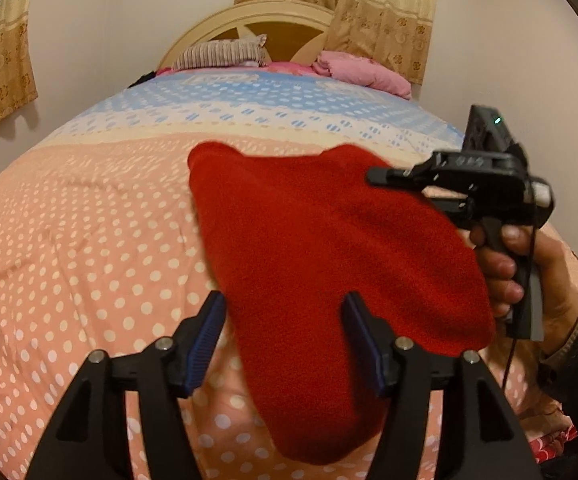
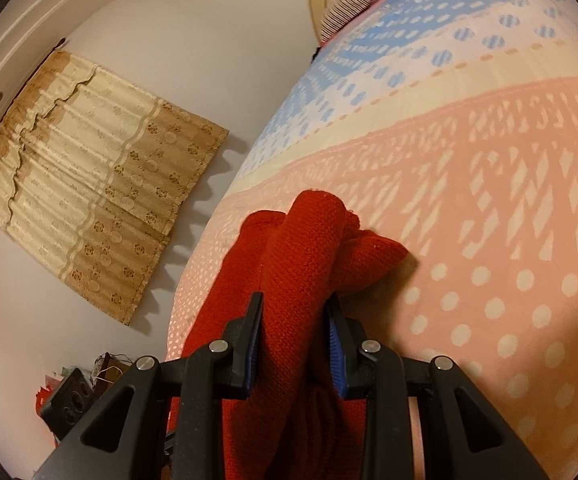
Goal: Fold small clothes
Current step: 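Open the right gripper and withdraw both grippers from the folded sweater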
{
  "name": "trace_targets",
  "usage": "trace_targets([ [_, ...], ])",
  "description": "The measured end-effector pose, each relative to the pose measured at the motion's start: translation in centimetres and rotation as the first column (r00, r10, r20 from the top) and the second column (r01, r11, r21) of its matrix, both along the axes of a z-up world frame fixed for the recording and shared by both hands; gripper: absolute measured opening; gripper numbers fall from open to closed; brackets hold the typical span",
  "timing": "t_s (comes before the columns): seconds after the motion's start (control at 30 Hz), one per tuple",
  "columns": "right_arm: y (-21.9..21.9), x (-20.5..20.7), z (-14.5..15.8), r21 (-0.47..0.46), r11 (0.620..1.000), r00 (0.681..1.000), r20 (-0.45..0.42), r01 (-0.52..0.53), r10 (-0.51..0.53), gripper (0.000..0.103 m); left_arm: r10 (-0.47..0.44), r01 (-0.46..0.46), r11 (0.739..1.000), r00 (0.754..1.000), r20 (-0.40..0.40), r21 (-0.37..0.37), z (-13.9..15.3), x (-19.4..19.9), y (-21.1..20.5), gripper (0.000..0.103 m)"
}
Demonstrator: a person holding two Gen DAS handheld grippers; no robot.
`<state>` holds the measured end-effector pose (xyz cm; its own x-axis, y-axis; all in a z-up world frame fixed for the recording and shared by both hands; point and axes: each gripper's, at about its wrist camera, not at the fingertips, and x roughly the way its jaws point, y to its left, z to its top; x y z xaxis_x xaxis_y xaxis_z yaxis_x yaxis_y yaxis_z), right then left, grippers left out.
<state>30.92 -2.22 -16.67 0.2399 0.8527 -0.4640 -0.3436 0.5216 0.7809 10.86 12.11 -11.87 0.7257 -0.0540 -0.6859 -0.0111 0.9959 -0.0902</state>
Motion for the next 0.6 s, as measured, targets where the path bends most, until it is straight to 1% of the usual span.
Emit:
trace_targets([
  [0.07,-0.2,0.1,-0.4,-0.005,1.000,1.000,-0.009,0.010,-0.010,0.030,0.002,-0.003,1.000,1.000,0.024,0.011,0.6,-0.1,-0.2,0.069],
  [0.13,-0.3,0.1,-0.5,-0.008,1.000,1.000,-0.012,0.017,-0.017,0.030,0.007,-0.007,1.000,0.999,0.047,0.006,1.2,0.0,0.1,0.072],
  [0.17,-0.3,0.1,-0.6,-0.012,1.000,1.000,-0.012,0.019,-0.019,0.030,0.011,-0.012,1.000,0.999,0.051,0.011,1.3,0.2,0.1,0.075],
  [0.23,-0.3,-0.1,-0.6,-0.031,0.999,1.000,-0.008,0.021,-0.022,0.030,0.041,-0.043,0.998,0.998,0.057,0.036,1.2,0.8,0.6,0.077],
  [0.3,-0.2,-0.4,-0.3,-0.060,0.998,1.000,0.010,0.023,-0.023,0.032,0.057,-0.058,0.998,0.998,0.040,0.039,0.5,1.6,1.2,0.077],
  [0.33,-0.2,-0.6,0.1,-0.075,0.997,0.999,0.021,0.029,-0.028,0.032,0.063,-0.064,0.997,0.998,0.014,0.035,0.0,2.2,1.6,0.077],
  [0.4,-0.5,-1.2,0.8,-0.091,0.994,0.998,0.039,0.062,-0.059,0.033,0.077,-0.077,0.997,0.997,-0.008,0.022,-0.8,2.5,2.3,0.080],
  [0.43,-0.8,-1.7,1.5,-0.092,0.992,0.994,0.061,0.091,-0.086,0.033,0.085,-0.085,0.996,0.996,-0.007,0.007,-1.1,2.5,2.6,0.082],
  [0.5,-1.5,-3.2,3.7,-0.071,0.988,0.981,0.151,0.134,-0.122,0.035,0.096,-0.096,0.995,0.995,-0.001,-0.002,-1.2,2.3,2.8,0.088],
  [0.57,-1.6,-4.6,5.5,-0.032,0.992,0.969,0.220,0.119,-0.110,0.046,0.097,-0.097,0.995,0.995,0.004,-0.004,-1.4,2.2,2.8,0.088],
  [0.6,-1.3,-5.3,6.2,-0.007,0.996,0.966,0.243,0.089,-0.085,0.049,0.096,-0.096,0.995,0.995,0.005,-0.001,-1.5,2.2,2.7,0.090],
])
